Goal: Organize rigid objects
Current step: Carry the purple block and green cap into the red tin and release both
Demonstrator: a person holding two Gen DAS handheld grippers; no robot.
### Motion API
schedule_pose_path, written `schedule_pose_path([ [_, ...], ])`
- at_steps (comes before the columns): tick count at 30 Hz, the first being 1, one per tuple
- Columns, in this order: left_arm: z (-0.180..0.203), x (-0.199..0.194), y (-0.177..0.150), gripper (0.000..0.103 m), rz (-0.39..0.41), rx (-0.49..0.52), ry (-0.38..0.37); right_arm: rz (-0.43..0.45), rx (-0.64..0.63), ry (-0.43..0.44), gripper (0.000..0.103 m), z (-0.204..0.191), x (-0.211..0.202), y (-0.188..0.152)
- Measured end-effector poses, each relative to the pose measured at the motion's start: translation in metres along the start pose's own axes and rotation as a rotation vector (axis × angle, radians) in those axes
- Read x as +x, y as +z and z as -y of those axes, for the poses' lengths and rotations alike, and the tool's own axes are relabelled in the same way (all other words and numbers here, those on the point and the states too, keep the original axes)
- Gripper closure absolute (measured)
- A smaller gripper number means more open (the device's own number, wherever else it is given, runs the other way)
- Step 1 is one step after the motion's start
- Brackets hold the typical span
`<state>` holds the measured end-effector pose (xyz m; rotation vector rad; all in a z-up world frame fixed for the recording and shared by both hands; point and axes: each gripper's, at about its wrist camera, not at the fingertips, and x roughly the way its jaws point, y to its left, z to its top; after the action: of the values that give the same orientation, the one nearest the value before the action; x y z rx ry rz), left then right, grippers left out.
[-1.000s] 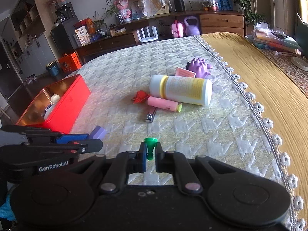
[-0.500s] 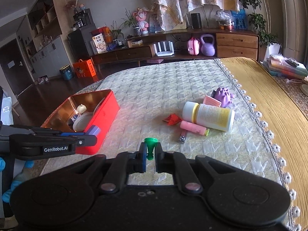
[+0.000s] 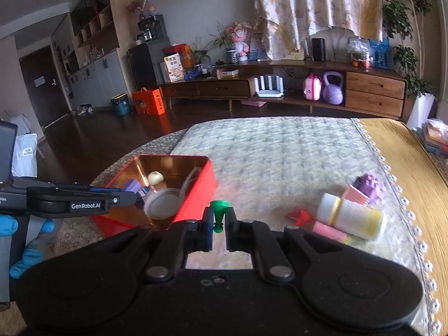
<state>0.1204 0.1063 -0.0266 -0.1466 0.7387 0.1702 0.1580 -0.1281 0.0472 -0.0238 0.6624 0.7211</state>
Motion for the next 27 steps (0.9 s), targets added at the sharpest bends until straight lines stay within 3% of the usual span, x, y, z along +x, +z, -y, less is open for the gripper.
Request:
schedule_pose_path([
  [12, -0.057, 0.03, 0.011, 0.083, -0.074, -0.003, 0.078, -0.078, -0.071, 0.071, 0.095, -0.045, 0.06, 0.016],
  [19, -0.071, 0.047, 0.017, 0.083, -0.118, 0.034, 0.1, -0.13, -0.1, 0.076, 0.095, -0.067, 0.092, 0.015],
  [27, -0.074, 0.067, 0.02, 0.083, -0.205, 0.025, 0.066, -0.215, -0.119, 0.104, 0.096, -0.083, 0.119, 0.008],
])
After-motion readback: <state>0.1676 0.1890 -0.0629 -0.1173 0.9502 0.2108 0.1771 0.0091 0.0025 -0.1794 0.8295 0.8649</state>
